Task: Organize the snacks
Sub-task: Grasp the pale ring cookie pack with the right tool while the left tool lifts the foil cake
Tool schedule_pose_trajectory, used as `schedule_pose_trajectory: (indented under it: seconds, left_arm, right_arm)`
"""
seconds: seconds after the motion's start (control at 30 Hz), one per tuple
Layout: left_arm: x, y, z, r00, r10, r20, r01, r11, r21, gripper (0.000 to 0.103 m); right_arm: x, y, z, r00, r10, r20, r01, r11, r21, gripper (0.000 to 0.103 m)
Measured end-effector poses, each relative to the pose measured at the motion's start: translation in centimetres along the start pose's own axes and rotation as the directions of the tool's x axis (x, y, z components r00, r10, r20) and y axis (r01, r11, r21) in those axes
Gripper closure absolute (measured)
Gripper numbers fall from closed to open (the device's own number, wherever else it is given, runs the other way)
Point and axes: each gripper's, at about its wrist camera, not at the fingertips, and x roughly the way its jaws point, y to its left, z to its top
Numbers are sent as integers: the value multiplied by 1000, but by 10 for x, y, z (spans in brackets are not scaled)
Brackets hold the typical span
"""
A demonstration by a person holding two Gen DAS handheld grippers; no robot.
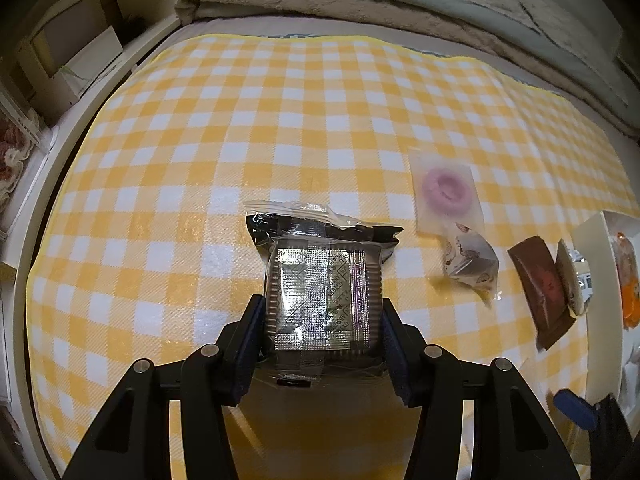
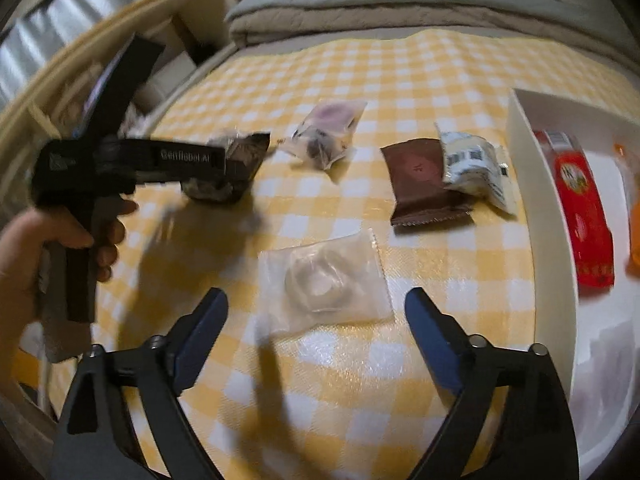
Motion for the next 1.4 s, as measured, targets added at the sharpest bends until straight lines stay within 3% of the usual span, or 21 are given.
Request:
schedule_pose_trajectory:
  seconds: [0.13, 0.3, 0.4, 0.53, 0.67, 0.83, 1.03, 1.4]
  left_arm:
    - [-1, 1, -1, 1000, 3, 1, -3, 1000, 0, 50]
    - [0, 1, -1, 1000, 0, 3, 0, 1000, -2, 50]
    - [-2, 4, -4, 1000, -15, 4, 15, 1000, -12, 50]
    - [-5, 6, -6, 1000, -11, 8, 11, 1000, -8, 51]
    - [-10, 6, -11, 1000, -5, 13, 5, 1000, -10, 51]
    - [-31, 8, -14, 998, -13, 57, 15, 999, -39, 51]
    - [-79, 9, -24, 987, -32, 158, 40, 998, -50, 51]
    - [-179, 2, -64, 946, -62, 319, 82, 996, -47, 51]
  right_arm:
    - [18, 19, 5, 997, -54, -51, 45, 986, -159, 4]
    - [37, 27, 6, 989, -109, -103, 72, 949, -308, 6]
    - [39, 17, 9, 990, -84, -112, 51, 962, -269, 21]
    - [35, 11, 10, 992, -71, -106, 43, 969, -245, 24]
    - [31, 16, 3, 994, -80, -80, 55, 960, -276, 37]
    - [22, 24, -1, 995, -79, -67, 57, 958, -280, 39]
    - [-7, 33, 11, 997, -76, 13, 76, 960, -268, 40]
    - [-84, 24, 56, 984, -71, 161, 98, 980, -172, 38]
